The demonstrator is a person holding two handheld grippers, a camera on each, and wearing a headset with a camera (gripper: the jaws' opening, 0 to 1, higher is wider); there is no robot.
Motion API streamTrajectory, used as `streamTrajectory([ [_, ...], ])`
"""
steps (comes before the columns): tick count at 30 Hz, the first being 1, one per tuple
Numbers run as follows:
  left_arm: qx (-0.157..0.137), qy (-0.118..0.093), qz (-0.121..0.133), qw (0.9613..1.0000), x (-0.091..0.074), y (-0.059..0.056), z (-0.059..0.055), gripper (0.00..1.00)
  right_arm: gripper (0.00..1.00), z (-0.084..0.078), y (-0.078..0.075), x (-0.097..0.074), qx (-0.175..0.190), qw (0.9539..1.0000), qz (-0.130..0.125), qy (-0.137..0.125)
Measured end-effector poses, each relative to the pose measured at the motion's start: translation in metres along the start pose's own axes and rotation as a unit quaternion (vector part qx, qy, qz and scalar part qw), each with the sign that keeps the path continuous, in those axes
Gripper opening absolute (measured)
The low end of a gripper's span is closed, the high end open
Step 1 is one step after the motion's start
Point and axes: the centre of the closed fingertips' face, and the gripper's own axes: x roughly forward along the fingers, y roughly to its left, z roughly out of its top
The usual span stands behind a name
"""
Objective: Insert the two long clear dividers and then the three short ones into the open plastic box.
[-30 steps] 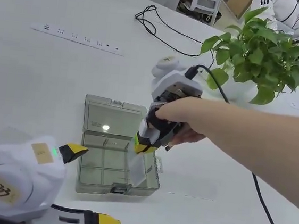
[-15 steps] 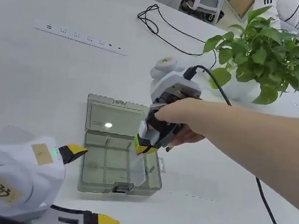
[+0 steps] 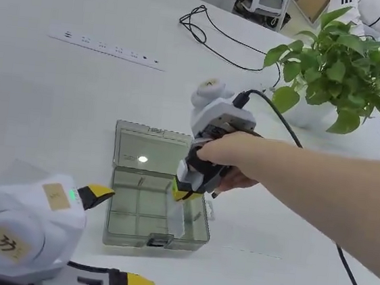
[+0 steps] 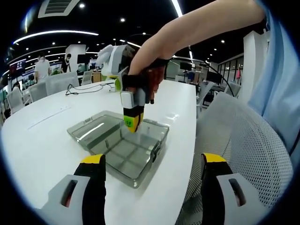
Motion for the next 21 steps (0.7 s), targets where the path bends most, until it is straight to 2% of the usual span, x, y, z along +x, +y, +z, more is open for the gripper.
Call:
streamTrajectory([
  [9,-0.002,0.003,0.002,1.0000,-0.0019,-0.0005,-0.0015,0.84,0.02,0.0022,-0.0031,0.0037,-0.014,0.9999,-0.006,0.002],
  [13,0.000,0.004,0.002,1.0000,-0.0016,-0.0008,-0.0003,0.84,0.02,0.0015,-0.0030,0.0041,-0.016,0.9999,-0.001,-0.001],
  [21,0.006,0.006,0.003,1.0000,-0.0029,-0.0010,0.0015,0.84,0.05,0.0013,-0.0003,0.0034,-0.046,0.9989,0.009,-0.002],
])
